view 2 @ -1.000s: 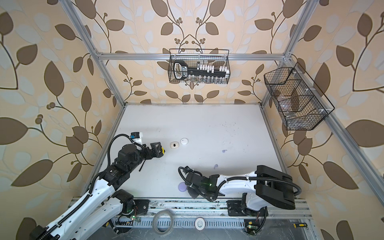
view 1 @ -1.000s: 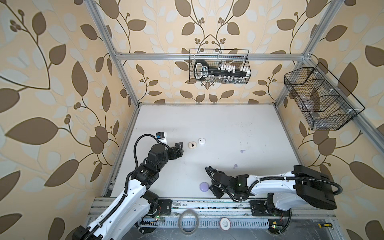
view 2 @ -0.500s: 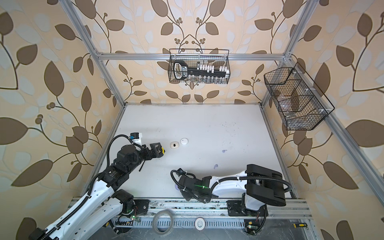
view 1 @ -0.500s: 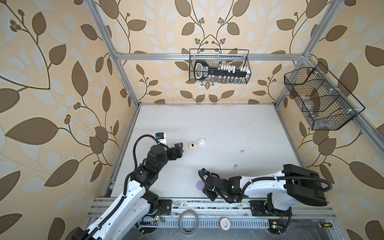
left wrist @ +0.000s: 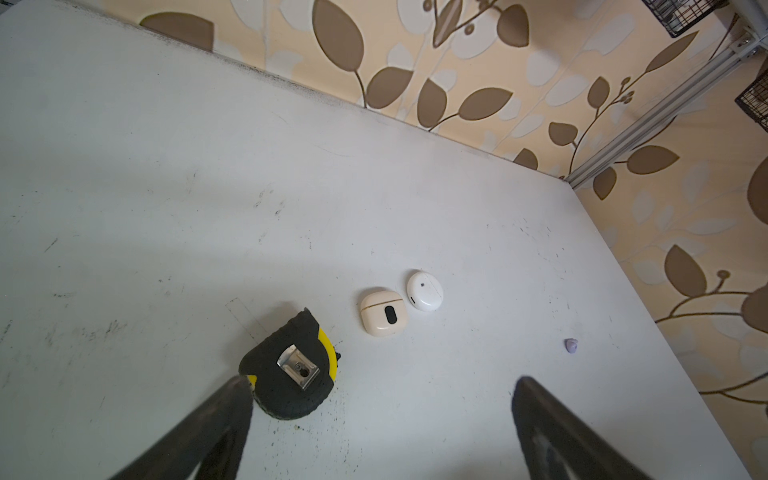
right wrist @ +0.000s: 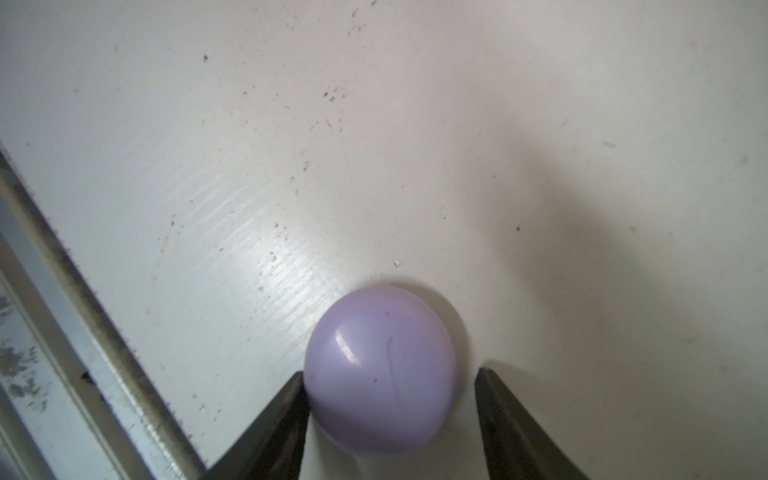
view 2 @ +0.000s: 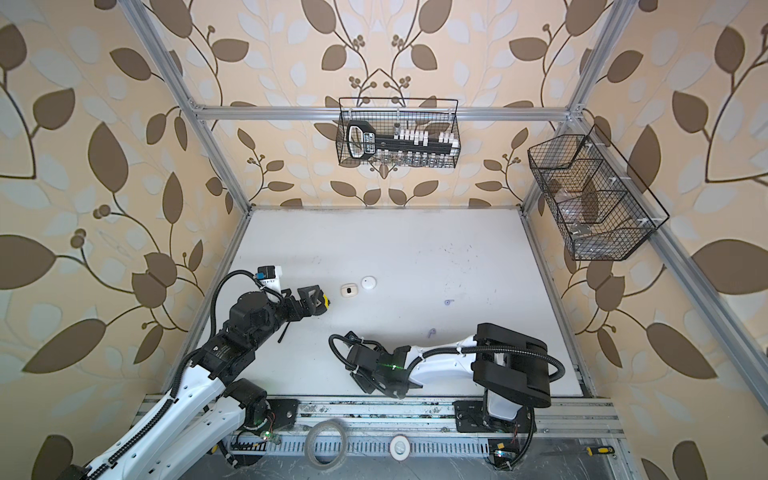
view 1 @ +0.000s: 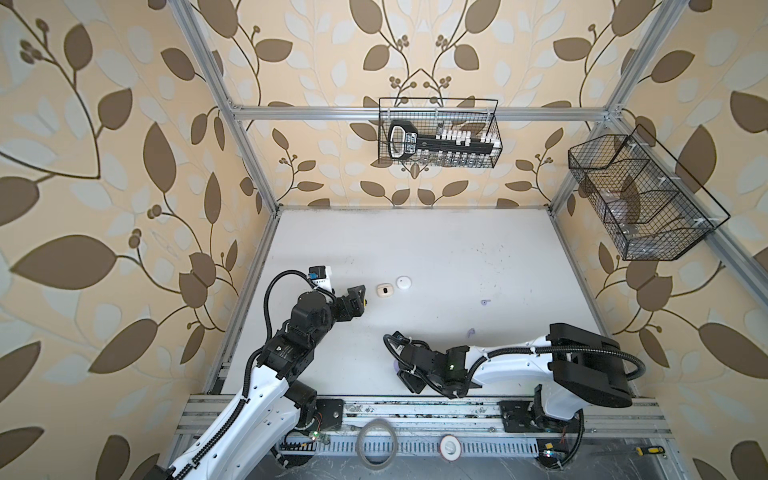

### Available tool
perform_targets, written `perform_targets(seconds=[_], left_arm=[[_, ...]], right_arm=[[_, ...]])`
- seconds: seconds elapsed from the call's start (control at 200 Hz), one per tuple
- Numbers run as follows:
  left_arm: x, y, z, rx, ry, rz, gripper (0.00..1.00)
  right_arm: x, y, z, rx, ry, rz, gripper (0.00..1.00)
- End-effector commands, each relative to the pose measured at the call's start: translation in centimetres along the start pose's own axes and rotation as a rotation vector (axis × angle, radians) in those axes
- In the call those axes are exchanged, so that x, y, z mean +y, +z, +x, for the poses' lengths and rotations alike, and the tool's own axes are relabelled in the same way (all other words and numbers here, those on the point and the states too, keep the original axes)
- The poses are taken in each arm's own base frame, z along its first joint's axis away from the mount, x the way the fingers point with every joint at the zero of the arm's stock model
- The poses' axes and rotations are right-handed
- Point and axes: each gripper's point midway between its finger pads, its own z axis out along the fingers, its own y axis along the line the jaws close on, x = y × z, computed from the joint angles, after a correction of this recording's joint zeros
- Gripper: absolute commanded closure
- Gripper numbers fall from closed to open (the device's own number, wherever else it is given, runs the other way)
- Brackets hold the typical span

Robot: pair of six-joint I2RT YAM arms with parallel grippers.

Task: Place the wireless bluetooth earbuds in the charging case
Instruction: 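Close the right gripper on the lavender round case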

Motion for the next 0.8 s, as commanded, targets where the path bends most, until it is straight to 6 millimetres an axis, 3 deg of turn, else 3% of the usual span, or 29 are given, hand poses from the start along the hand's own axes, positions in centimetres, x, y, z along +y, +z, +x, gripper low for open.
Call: perform_targets(seconds=[0.0, 0.21, 0.44, 0.565, 0.795], left_arm=[[-0.2, -0.3, -1.0, -0.029, -0.01, 0.001, 0.01], [-0.3, -0.2, -1.1, -0.026, -0.009, 0.004, 0.01], [-0.5, 0.0, -1.0, -0.017, -0.008, 0.013, 0.01], [-0.3, 0.0, -1.0, -0.021, -0.003, 0.006, 0.01], [-0.6, 0.2, -1.0, -0.017, -0.003, 0.015, 0.01]], right_arm=[[-1.3, 0.7, 2.6, 0.104, -0.057, 0.047, 0.36], [-0.6, 1.1, 3.0, 0.112, -0.073, 0.02, 0.36], [-1.4, 1.7, 3.4, 0.138, -0.082, 0.033, 0.32], [-1.4, 1.7, 3.7, 0.15, -0.085, 0.026, 0.37], [-0.6, 1.8, 4.0, 0.159, -0.101, 0.005, 0.55]])
